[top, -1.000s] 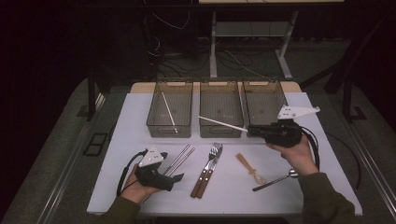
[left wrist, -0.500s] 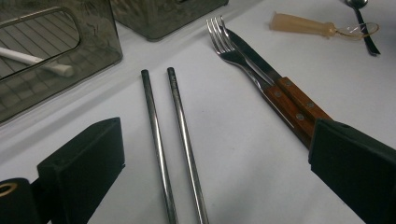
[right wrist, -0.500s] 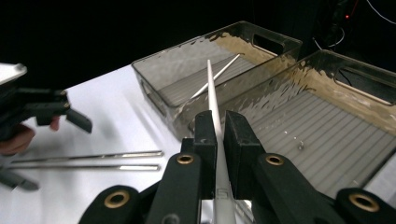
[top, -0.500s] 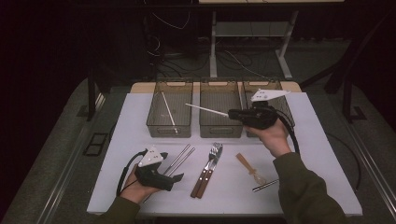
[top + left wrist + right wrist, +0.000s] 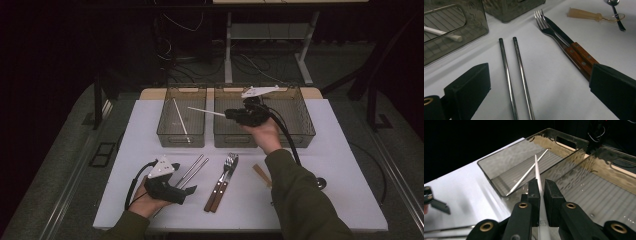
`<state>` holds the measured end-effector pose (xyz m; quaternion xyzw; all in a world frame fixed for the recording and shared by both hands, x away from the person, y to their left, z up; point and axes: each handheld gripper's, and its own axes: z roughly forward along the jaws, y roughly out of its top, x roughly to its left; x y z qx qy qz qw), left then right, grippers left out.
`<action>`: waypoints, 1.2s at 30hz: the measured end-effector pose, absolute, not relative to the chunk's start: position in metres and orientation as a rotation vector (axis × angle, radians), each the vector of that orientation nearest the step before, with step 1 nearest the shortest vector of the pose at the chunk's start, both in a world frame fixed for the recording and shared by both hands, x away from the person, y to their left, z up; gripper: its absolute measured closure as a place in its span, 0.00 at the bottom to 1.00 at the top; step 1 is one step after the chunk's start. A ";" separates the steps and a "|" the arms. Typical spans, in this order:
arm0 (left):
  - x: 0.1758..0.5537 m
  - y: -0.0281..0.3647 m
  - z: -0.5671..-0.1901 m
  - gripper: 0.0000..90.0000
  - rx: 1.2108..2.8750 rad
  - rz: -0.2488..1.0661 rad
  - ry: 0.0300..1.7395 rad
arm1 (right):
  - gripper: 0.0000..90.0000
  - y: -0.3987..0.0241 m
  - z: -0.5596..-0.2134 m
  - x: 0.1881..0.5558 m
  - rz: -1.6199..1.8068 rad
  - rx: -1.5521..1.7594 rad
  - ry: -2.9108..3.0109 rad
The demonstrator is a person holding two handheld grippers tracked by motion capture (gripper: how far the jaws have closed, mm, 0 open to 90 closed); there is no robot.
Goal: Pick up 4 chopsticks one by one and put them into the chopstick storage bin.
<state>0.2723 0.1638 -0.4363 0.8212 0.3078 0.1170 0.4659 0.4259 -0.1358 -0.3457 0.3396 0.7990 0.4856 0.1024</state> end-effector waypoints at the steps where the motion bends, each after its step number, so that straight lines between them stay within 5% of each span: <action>1: 0.272 0.164 -0.436 0.02 2.015 0.286 0.756 | 0.94 -0.131 -0.347 0.429 1.425 1.007 2.359; 17: 0.273 0.164 -0.435 0.02 2.002 0.279 0.743 | 0.94 -0.052 -0.357 0.464 1.260 1.003 2.409; 36: 0.275 0.166 -0.434 0.03 1.991 0.275 0.740 | 0.94 -0.008 -0.365 0.491 1.164 1.049 2.354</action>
